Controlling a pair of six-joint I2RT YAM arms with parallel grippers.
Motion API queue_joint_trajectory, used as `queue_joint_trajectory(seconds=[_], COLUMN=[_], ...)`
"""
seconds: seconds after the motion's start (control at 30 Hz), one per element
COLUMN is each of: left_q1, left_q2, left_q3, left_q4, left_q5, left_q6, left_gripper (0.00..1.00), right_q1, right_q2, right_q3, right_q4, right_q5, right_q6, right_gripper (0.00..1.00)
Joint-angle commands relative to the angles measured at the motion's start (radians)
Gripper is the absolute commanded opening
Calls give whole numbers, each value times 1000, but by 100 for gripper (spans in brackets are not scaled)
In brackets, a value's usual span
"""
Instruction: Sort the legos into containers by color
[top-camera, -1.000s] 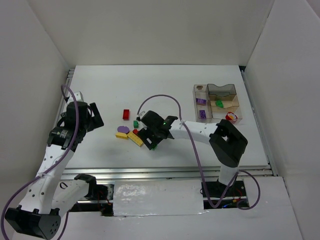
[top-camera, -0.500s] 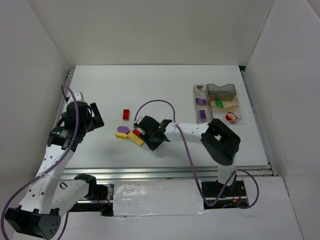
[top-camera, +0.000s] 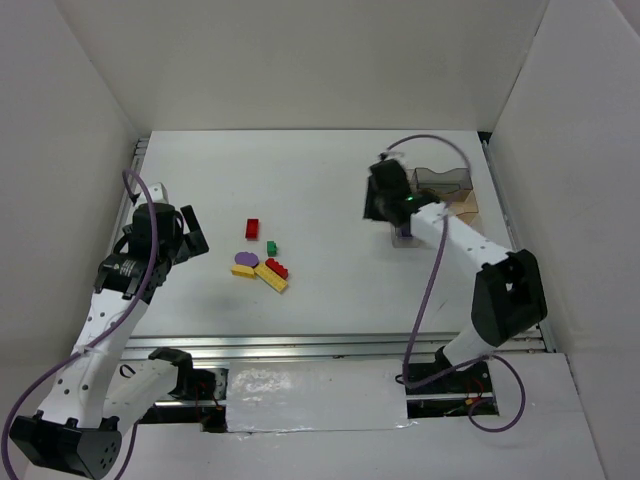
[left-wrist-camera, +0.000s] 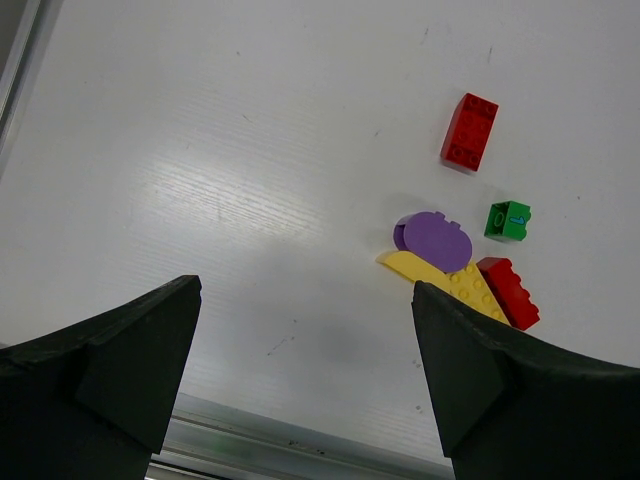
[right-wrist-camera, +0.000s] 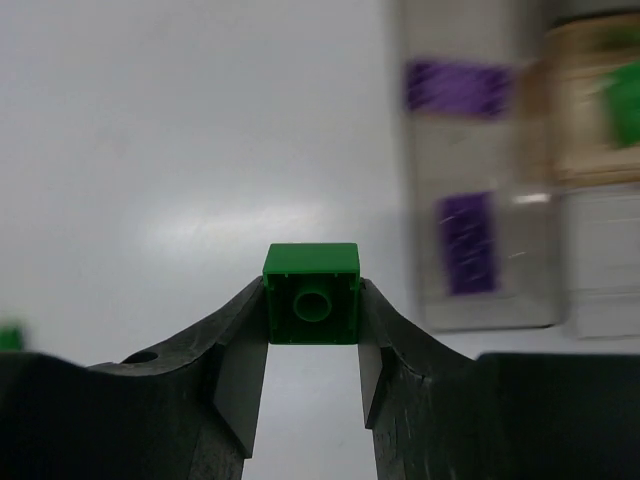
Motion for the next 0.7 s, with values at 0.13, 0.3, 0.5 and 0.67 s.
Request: queue_joint_trajectory(seconds=[0.13,0.3,0.5,0.67], left_q1=[5,5,4,4], left_q2=[-19,-31,-22,-24], left_q3=[8,2,4,-1], left_q4=[31,36,36,43], left_q5=[8,5,17,28], left_q6=[6,6,7,12], left_gripper=[100,99,100,100], right_q1=[-407,-502,-571,-570], right_q2=[95,197,238,260], right_q3=[222,282,285,308], right_q4=[-126,-123,-93,-105], right_q5=[107,146,127,160], right_q6=[168,194,150,128], right_gripper=[0,0,10,72])
